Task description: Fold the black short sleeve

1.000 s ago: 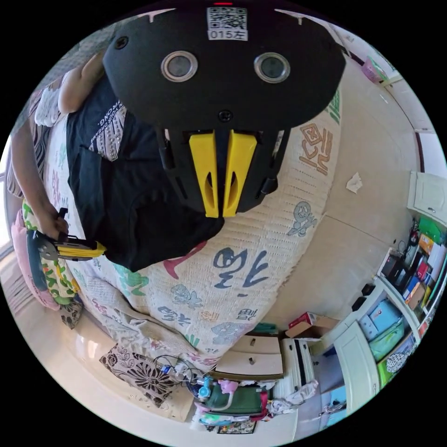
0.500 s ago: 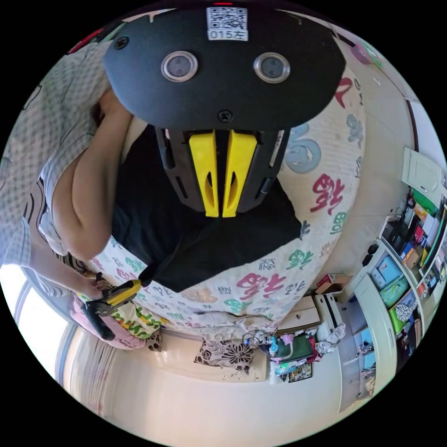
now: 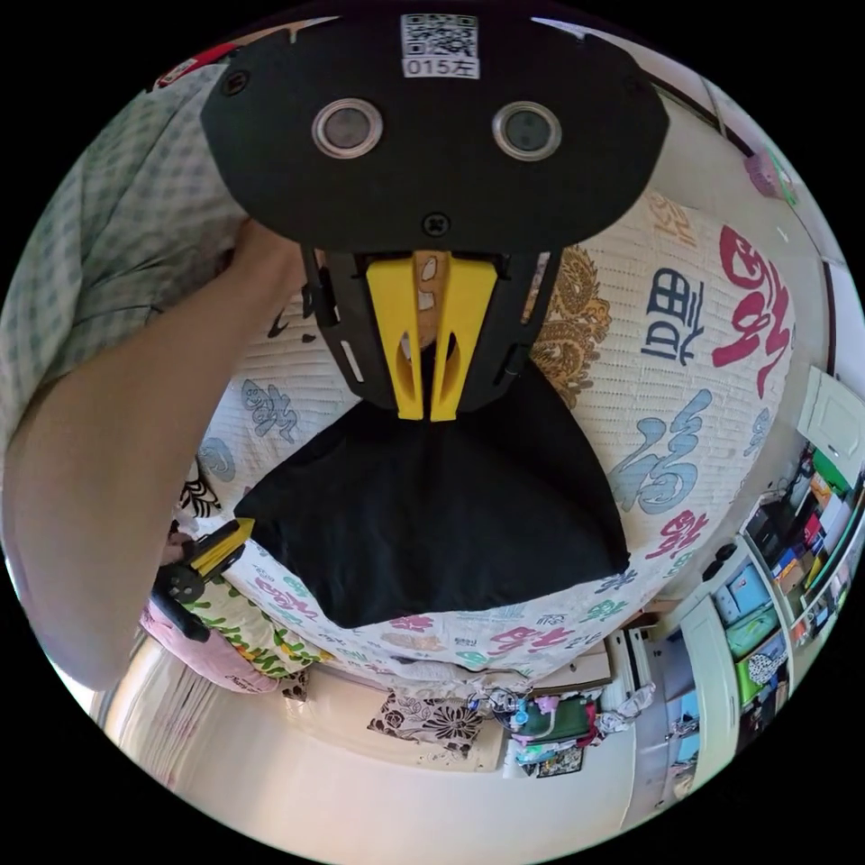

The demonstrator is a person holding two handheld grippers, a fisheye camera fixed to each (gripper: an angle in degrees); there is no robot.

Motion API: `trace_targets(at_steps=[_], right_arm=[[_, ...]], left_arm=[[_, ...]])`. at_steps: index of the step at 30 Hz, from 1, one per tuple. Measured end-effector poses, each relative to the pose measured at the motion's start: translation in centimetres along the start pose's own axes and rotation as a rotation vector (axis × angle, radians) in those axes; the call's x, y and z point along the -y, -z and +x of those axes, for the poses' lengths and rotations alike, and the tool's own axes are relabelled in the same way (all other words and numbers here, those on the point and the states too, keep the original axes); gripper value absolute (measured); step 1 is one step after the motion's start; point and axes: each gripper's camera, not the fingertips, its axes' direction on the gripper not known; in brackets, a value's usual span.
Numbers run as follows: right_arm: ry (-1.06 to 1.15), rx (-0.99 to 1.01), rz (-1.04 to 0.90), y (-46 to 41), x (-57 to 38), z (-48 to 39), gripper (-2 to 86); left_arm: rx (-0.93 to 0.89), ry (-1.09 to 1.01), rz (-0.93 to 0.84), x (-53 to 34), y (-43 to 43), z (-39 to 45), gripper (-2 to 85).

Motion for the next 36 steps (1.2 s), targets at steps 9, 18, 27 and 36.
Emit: trace_targets(at_steps=[9,18,27,36], right_arm=[[-0.125,0.131,0.185,3.2,-1.1,0.3,2.7],[0.081,-0.181,-0.095,-2.7,0.8,-3.6,1.0],[0.049,0.047,-0.159,-1.2,-0.9,0.6,0.2],[-0.693,0.084,0.426,6.2,-3.3,21.6,11.3]], left_arm=[[-0.078,0.081,-0.130,-0.1,0.7,-2.3,1.6],[-0.086,0.052,-0.235,2.0,-2.2,-2.6,7.7],[-0.114,0.033,-0.447,3.0,-3.4,-5.4,5.3],[-0.095,0.424,0.045,8.0,3.1,-21.6,14.1]])
